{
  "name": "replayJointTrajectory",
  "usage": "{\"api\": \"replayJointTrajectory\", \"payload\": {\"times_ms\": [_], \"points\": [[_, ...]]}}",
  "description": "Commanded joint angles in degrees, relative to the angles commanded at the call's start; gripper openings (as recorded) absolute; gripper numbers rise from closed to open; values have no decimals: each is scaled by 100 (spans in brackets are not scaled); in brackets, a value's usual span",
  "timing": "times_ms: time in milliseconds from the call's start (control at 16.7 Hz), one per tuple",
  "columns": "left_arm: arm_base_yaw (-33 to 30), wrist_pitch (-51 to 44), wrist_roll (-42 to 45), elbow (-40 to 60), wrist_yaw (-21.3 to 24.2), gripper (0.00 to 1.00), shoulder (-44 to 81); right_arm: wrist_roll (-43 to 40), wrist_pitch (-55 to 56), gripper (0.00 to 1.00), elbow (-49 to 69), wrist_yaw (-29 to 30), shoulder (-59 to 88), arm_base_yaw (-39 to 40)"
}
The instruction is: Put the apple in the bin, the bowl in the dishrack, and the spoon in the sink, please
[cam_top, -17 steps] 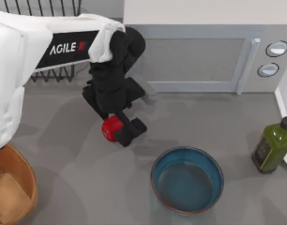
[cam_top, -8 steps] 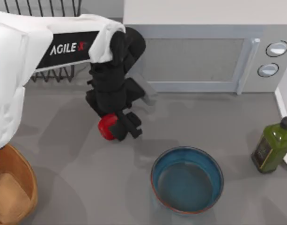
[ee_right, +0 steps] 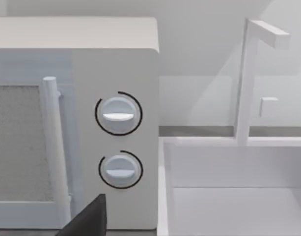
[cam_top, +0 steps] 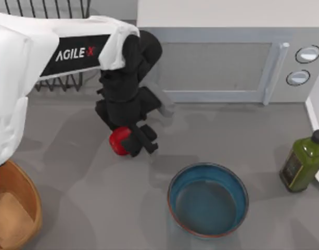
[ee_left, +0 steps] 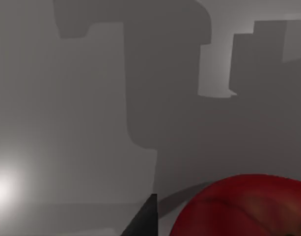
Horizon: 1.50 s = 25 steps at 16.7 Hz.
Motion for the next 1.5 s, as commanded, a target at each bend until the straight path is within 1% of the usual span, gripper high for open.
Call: {"api": "replayJointTrajectory", "payload": {"times_ms": [180,300,840,960,1260,1380,1500], "points": [[27,-21,36,41,-62,0,-79,0,0,100,0,0,0,0],[18,-211,40,209,-62,0,-101,0,0,100,0,0,0,0],[10,-1774,28,1414,-64,0,-382,0,0,100,0,0,0,0],[13,-2003,21,1604,-65,0,-486,0,0,100,0,0,0,0],[27,-2030,14,1605,-80,0,-489,0,0,100,0,0,0,0],[115,-2155,-181,1436,-243,0,-626,0,0,100,0,0,0,0],[254,-2269,-603,1059,-477,0,-988,0,0,100,0,0,0,0]]}}
